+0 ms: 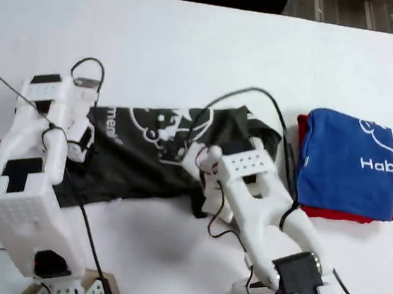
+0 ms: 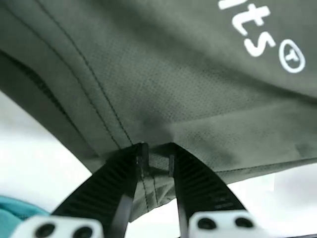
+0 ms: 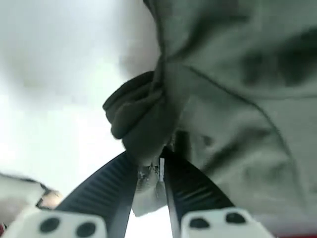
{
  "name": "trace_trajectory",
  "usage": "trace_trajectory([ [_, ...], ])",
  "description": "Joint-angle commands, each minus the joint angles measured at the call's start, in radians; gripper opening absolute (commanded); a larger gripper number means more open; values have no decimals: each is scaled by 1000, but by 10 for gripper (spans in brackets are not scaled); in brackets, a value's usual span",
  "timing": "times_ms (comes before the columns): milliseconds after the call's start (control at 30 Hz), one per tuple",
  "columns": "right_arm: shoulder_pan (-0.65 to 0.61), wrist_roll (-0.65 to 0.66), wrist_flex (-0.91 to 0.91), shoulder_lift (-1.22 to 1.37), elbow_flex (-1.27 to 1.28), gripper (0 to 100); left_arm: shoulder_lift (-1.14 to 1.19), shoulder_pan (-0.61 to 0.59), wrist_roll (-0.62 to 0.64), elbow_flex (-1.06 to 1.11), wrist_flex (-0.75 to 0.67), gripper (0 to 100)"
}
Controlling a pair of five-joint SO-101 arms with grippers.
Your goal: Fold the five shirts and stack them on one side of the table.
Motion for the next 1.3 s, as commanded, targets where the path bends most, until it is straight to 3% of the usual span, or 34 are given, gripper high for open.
trace_trajectory([
  [0,36,49,70,-53,-135,21,-68,-9,5,-1,-8,102],
  [267,102,115,85,2,-338,21,-68,-9,5,-1,-8,102],
  [567,99,126,97,340,-770,21,-68,-9,5,-1,-8,102],
  [700,101,186,174,513,-973,21,-68,-9,5,-1,-8,102],
  [1000,116,192,325,832,-1441,21,-68,-9,5,-1,-8,102],
  [1267,168,178,363,966,-1666,25,-68,-8,5,-1,-8,102],
])
